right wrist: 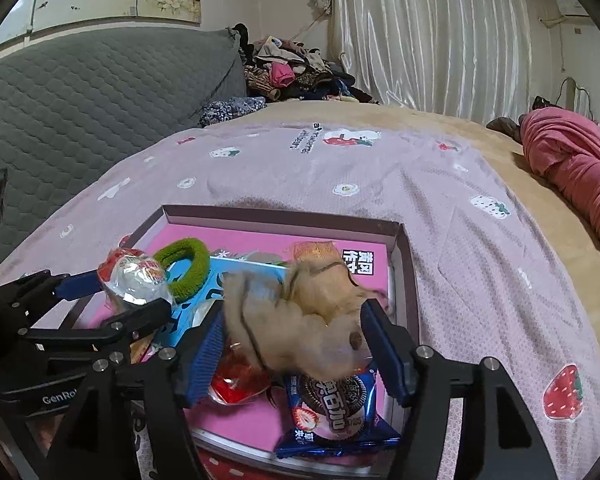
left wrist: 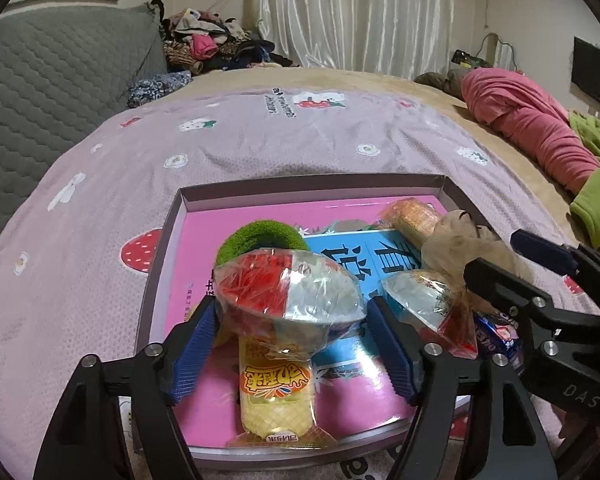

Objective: Organize objects

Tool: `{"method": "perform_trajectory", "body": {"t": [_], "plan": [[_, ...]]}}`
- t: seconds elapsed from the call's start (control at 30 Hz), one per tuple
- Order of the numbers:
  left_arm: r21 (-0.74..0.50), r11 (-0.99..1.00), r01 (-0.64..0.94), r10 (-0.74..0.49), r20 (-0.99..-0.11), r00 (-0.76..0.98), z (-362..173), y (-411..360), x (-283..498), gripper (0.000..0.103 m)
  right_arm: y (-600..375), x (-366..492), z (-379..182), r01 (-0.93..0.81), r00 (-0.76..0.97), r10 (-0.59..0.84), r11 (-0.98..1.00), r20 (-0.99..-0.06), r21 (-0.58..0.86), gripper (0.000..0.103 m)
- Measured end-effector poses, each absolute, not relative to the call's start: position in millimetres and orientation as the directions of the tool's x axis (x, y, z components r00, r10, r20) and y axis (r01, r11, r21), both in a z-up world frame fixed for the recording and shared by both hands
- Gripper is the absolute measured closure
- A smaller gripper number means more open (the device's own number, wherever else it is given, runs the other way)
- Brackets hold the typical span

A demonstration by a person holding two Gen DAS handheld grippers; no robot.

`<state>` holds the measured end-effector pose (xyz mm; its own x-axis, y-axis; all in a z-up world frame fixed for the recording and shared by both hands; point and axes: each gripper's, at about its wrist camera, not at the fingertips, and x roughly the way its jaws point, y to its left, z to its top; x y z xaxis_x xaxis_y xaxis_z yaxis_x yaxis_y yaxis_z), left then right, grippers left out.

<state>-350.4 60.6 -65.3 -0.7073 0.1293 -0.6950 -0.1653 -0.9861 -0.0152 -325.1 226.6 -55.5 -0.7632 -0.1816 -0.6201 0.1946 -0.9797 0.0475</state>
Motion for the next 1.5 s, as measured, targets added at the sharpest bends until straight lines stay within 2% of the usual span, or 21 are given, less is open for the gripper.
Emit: {"method": "perform_trajectory", "body": {"t": [0.37, 0.8, 0.97, 1.1, 1.17, 1.5], "plan": [[-0.021, -0.986, -0.163, 0.135, -0.667, -0.733, -50, 56, -339, 0.020, 225, -317, -41, 0.189, -0.791, -0.170, -0.982, -0.587, 0.030, 0.026], [-0.012, -0.990, -0.141, 0.114, -0.657, -0.745, -40, 51, -336, 0.019, 222, -310, -33, 0.187, -0.807, -0.165, -0.982, -0.567, 0.020, 0.020], [-0.016, -0.992, -0.126, 0.106, -0.650, -0.752, -36, 49, -335, 0.018, 221, -309, -30, 0.173, -0.817, -0.149, -0.985, -0.557, 0.009, 0.007], [-0.018, -0.993, -0.117, 0.101, -0.641, -0.761, -31, 46, -331, 0.017, 223, -306, -25, 0.169, -0.826, -0.153, -0.985, -0.542, 0.020, 0.005], [-0.015, -0.994, -0.111, 0.095, -0.633, -0.768, -27, 45, -329, 0.017, 224, -303, -21, 0.161, -0.833, -0.149, -0.987, -0.532, 0.024, 0.001], [-0.023, -0.995, -0.097, 0.091, -0.603, -0.793, 1, 39, -302, 0.017, 230, -276, 11, 0.152, -0.858, -0.164, -0.986, -0.487, 0.065, 0.001]]}}
